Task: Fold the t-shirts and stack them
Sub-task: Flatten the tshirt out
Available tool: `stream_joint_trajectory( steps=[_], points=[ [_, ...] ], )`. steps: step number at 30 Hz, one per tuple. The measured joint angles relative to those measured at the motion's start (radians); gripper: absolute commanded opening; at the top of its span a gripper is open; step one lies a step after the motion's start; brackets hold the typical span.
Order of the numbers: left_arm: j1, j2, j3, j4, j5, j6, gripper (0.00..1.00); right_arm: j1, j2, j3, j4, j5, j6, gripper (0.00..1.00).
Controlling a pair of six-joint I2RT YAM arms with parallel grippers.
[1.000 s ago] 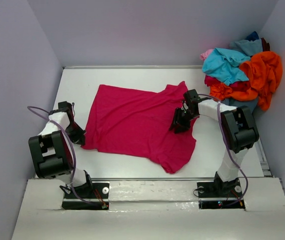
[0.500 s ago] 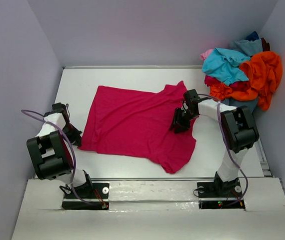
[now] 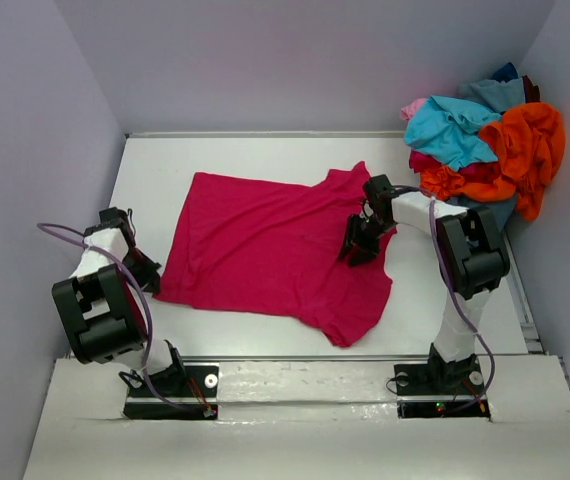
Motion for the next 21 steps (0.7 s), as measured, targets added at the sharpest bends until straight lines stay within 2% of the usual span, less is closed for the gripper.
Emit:
stream_joint_trajectory(
  steps=[8,14,17,21],
  points=[
    [0.003,-0.001,-0.001,0.001,0.001,0.005,0.06,0.001,0.000,0.001,-0.002,0.003,0.001,0.49],
    [0.004,-0.001,-0.001,0.002,0.003,0.006,0.06,0.015,-0.021,0.039,-0.023,0.123,-0.020,0.53],
    [0.004,-0.001,-0.001,0.004,0.006,0.006,0.06,0.013,-0.008,0.144,-0.045,0.182,-0.035,0.54],
    [0.004,-0.001,-0.003,0.011,0.011,0.006,0.06,0.010,0.047,0.362,-0.035,0.200,-0.035,0.54]
  ],
)
